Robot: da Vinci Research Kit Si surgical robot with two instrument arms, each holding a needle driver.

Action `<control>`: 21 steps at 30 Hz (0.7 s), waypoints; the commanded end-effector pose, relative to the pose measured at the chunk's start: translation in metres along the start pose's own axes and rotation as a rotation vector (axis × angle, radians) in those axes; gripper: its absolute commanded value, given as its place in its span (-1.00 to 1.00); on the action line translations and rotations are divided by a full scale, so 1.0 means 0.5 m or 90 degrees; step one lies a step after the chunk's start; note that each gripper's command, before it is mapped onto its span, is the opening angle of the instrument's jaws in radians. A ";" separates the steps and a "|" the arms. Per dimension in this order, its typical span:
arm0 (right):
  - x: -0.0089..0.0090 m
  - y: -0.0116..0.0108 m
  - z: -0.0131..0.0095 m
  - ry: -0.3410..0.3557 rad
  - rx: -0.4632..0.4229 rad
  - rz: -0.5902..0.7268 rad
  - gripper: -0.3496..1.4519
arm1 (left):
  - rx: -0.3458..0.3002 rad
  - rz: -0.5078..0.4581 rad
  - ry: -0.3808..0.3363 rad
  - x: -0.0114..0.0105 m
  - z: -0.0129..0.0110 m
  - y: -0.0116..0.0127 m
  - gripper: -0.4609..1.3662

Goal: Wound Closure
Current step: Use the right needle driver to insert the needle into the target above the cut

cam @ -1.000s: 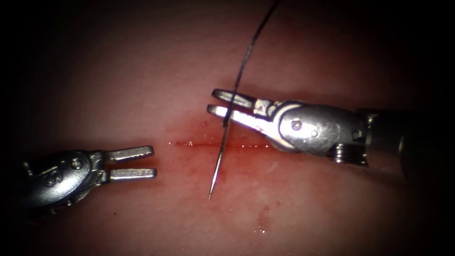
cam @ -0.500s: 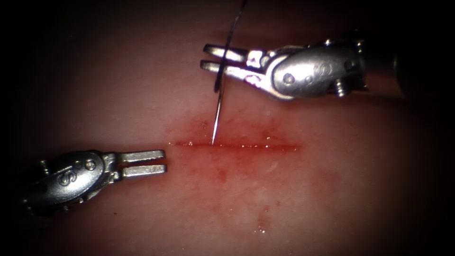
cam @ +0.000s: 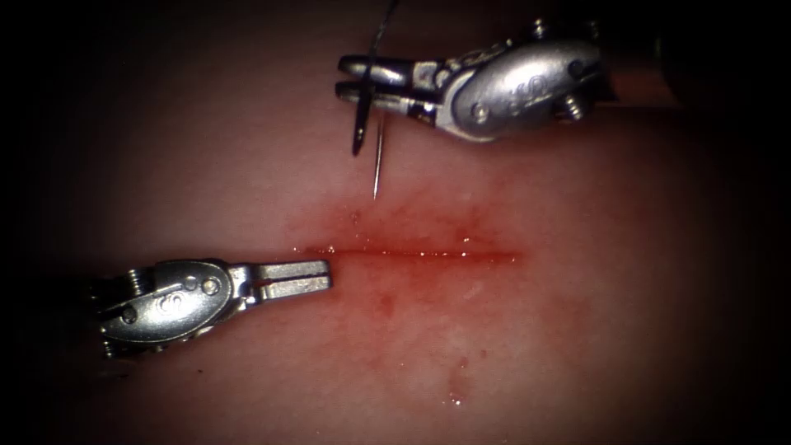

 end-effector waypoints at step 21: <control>-0.0024 -0.0036 0.0007 0.010 0.005 -0.052 -1.00 | 0.012 0.032 -0.108 -0.0109 0.0108 0.0032 -0.84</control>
